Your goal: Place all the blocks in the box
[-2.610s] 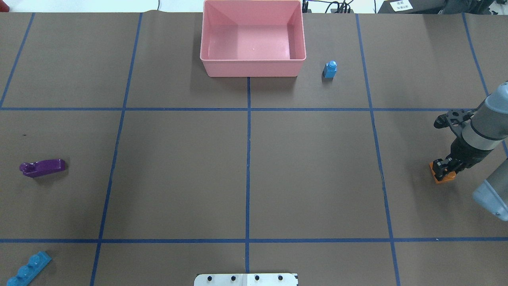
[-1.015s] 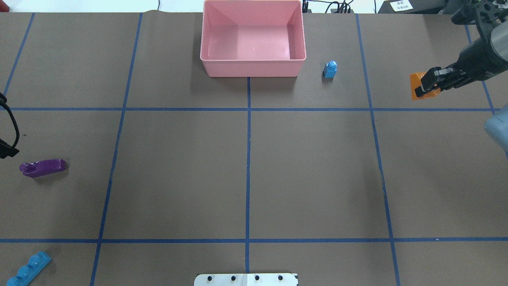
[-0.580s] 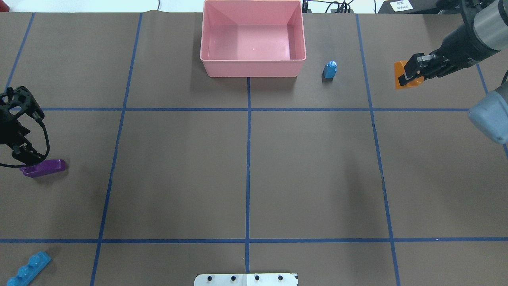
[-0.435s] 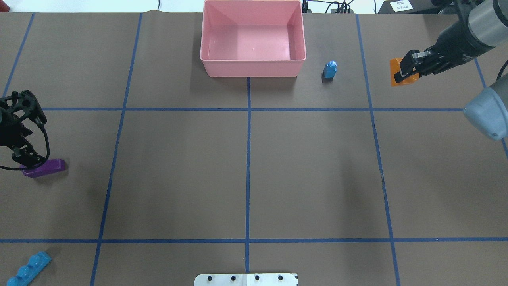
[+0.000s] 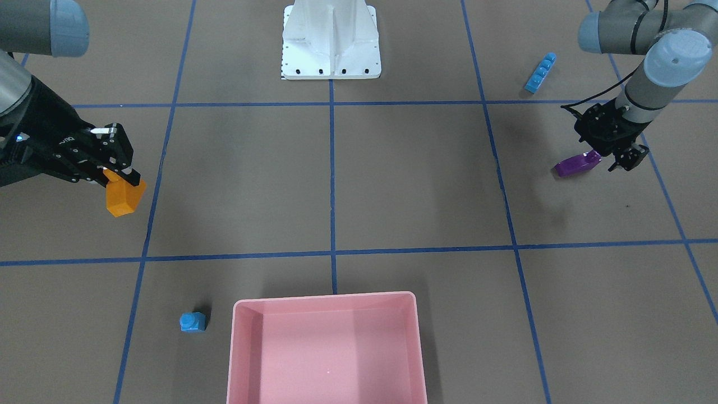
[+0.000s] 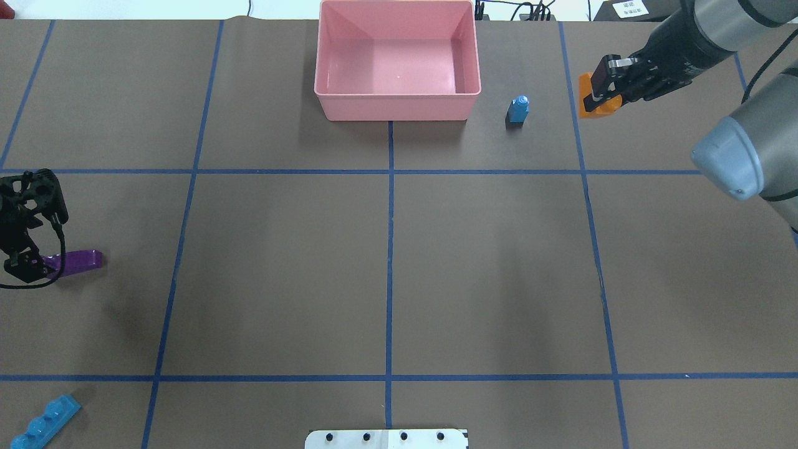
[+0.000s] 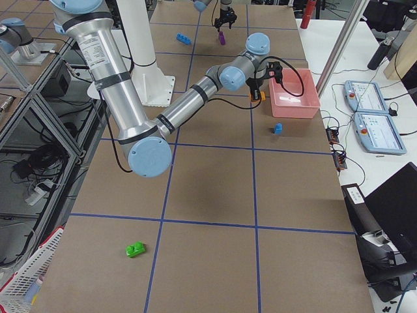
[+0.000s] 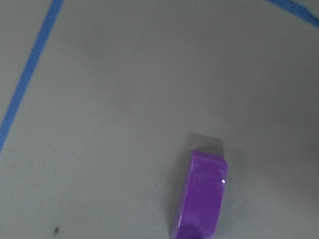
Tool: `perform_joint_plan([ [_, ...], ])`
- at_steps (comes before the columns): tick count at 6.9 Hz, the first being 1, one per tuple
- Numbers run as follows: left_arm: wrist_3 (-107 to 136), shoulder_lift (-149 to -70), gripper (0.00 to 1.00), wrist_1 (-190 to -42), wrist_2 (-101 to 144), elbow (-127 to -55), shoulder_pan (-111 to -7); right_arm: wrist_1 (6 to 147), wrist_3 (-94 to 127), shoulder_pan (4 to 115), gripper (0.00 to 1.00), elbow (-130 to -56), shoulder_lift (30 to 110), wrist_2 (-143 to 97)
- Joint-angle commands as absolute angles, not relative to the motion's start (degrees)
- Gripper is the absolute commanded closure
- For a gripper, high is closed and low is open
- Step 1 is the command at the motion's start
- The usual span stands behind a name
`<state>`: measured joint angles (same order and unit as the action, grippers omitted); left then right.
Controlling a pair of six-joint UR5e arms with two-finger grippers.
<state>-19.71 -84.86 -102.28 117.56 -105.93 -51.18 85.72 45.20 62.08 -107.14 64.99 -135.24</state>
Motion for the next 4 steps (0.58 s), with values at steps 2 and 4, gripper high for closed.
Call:
perform_joint_plan([
  [2, -19.51, -84.73, 0.00, -102.39, 118.21, -103.89, -49.13, 85.69, 47.54, 61.00, 1.00, -106.00, 62.32, -135.00],
  [4, -19.16, -85.07, 0.00, -102.48, 118.13, -102.67, -48.08, 85.69, 47.55, 61.08, 1.00, -105.91, 62.14, -135.00],
])
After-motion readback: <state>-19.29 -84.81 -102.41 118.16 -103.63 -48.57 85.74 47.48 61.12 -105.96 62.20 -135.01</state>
